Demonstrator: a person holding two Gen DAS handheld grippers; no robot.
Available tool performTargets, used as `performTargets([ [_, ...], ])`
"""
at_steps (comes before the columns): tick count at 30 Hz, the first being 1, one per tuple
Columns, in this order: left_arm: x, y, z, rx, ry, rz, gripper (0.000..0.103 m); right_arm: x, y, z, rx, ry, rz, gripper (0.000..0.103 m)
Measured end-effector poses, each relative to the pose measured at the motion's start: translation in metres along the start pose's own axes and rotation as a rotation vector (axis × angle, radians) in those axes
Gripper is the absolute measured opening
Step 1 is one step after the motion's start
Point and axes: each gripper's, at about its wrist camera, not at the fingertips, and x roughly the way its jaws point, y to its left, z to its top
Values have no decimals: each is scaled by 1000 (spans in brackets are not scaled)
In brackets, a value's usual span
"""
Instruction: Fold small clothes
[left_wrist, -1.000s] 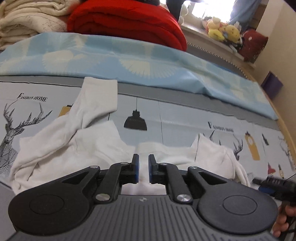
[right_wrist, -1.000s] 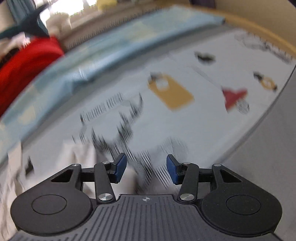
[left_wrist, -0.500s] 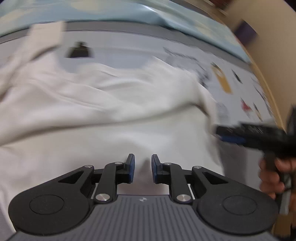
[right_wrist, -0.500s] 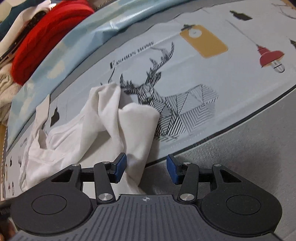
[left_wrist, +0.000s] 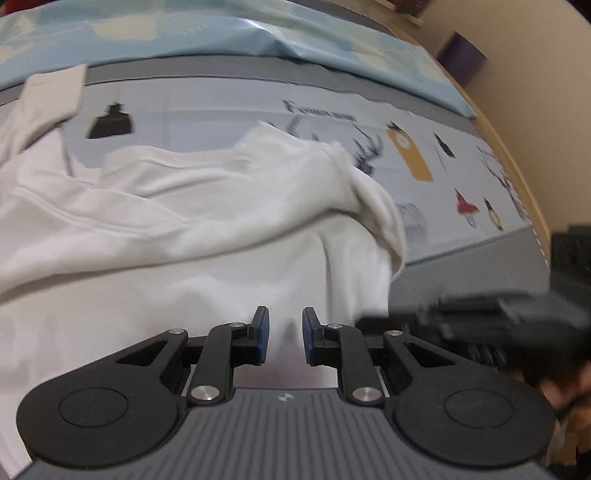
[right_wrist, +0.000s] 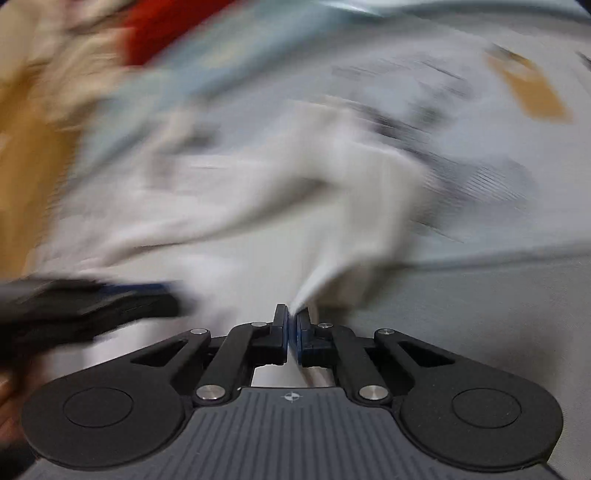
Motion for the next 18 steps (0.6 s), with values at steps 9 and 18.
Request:
performTargets([
  [9, -9, 17, 9, -23, -15, 37, 19, -14, -22, 3, 218, -106, -70, 24],
  [18, -10, 18, 8, -21, -20, 44, 19, 9, -26, -6, 146, 50, -233, 24],
])
